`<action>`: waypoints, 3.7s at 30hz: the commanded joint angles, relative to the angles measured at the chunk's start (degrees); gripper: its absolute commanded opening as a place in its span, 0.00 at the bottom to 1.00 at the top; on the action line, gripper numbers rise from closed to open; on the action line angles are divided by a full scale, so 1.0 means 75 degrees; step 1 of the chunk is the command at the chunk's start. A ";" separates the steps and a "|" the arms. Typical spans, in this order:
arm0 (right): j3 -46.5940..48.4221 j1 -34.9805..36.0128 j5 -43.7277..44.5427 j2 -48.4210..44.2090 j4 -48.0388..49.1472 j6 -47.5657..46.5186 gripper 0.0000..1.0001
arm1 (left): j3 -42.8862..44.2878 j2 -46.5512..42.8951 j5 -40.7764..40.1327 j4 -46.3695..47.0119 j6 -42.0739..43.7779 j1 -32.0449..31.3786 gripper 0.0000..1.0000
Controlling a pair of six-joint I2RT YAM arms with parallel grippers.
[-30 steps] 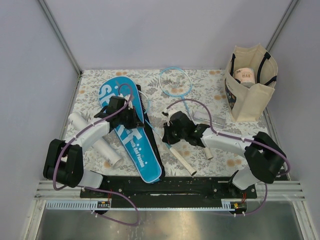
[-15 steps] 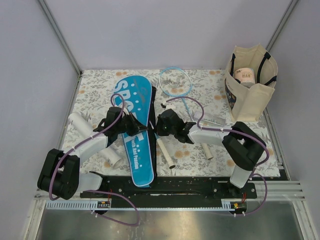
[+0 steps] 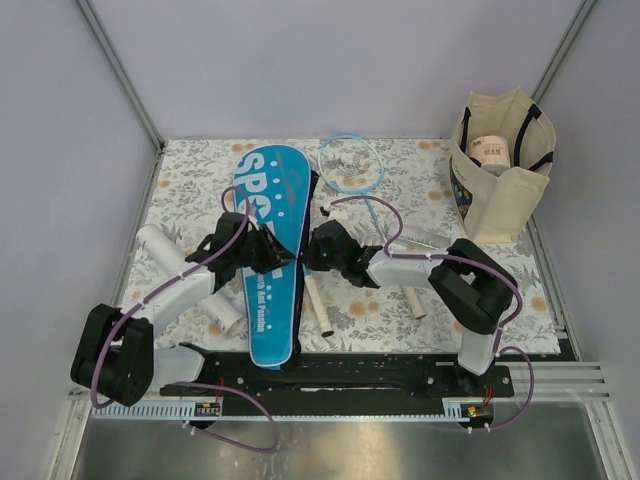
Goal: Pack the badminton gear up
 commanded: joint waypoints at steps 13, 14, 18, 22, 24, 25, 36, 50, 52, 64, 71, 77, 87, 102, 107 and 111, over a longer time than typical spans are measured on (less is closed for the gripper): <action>0.0052 0.0003 0.0165 -0.0006 0.1141 0.0398 0.00 | 0.0909 -0.0329 -0.3295 -0.3137 0.1014 -0.2178 0.50; 0.0040 0.0003 0.0166 -0.0041 0.1176 0.0421 0.00 | 0.0885 -0.0271 -0.3284 -0.3067 0.1002 -0.2236 0.51; -0.0019 -0.0009 0.0177 -0.0088 0.1188 0.0445 0.00 | 0.0862 0.0022 -0.3518 -0.2844 0.0979 -0.2459 0.53; -0.0077 0.0003 0.0154 -0.0054 0.1258 0.0608 0.00 | 0.0873 0.0315 -0.3635 -0.2668 0.0944 -0.2565 0.52; -0.0089 -0.0009 0.0142 -0.0007 0.1316 0.0714 0.00 | 0.0932 0.0398 -0.3647 -0.2656 0.0944 -0.2612 0.48; -0.0089 0.0002 0.0131 0.0040 0.1352 0.0773 0.00 | 0.0932 0.0410 -0.3577 -0.2621 0.0955 -0.2612 0.42; -0.0077 0.0003 0.0552 0.0357 0.1586 0.1534 0.00 | 0.0452 -0.0515 -0.2651 -0.1930 0.0183 -0.2659 0.00; -0.0066 0.0049 0.1736 0.0977 0.2043 0.3012 0.00 | -0.0908 -0.1512 -0.1537 -0.0170 -0.1798 -0.2647 0.00; 0.0028 0.0038 0.1852 0.1095 0.2009 0.3000 0.00 | -0.0861 -0.1676 -0.1584 -0.0346 -0.1822 -0.2647 0.00; 0.0298 0.0178 0.1503 0.1283 0.2183 0.3152 0.20 | -0.1833 -0.1571 -0.2135 0.0520 -0.2525 -0.2647 0.00; -0.0556 0.0155 -0.0127 0.0265 0.1998 0.2041 0.54 | -0.1529 -0.1407 -0.2428 0.0567 -0.2174 -0.2635 0.00; -0.1704 -0.0044 -0.0583 -0.1247 0.1248 0.1208 0.58 | -0.1435 -0.1220 -0.2487 0.0683 -0.2103 -0.2647 0.00; -0.3814 -0.0056 -0.2224 -0.2619 0.2042 0.1709 0.31 | -0.1283 -0.1137 -0.2452 0.0813 -0.2021 -0.2635 0.00; -0.3266 0.1034 -0.2542 -0.0255 0.4901 0.2940 0.20 | -0.1318 -0.1090 -0.2510 0.1024 -0.2349 -0.2659 0.00; -0.2843 0.1034 -0.2565 0.0181 0.5114 0.2860 0.19 | -0.1482 -0.1044 -0.2452 0.1281 -0.2572 -0.2659 0.00; -0.2773 0.1034 -0.2460 0.0029 0.4962 0.2625 0.22 | -0.1552 -0.0915 -0.2486 0.1399 -0.2572 -0.2647 0.00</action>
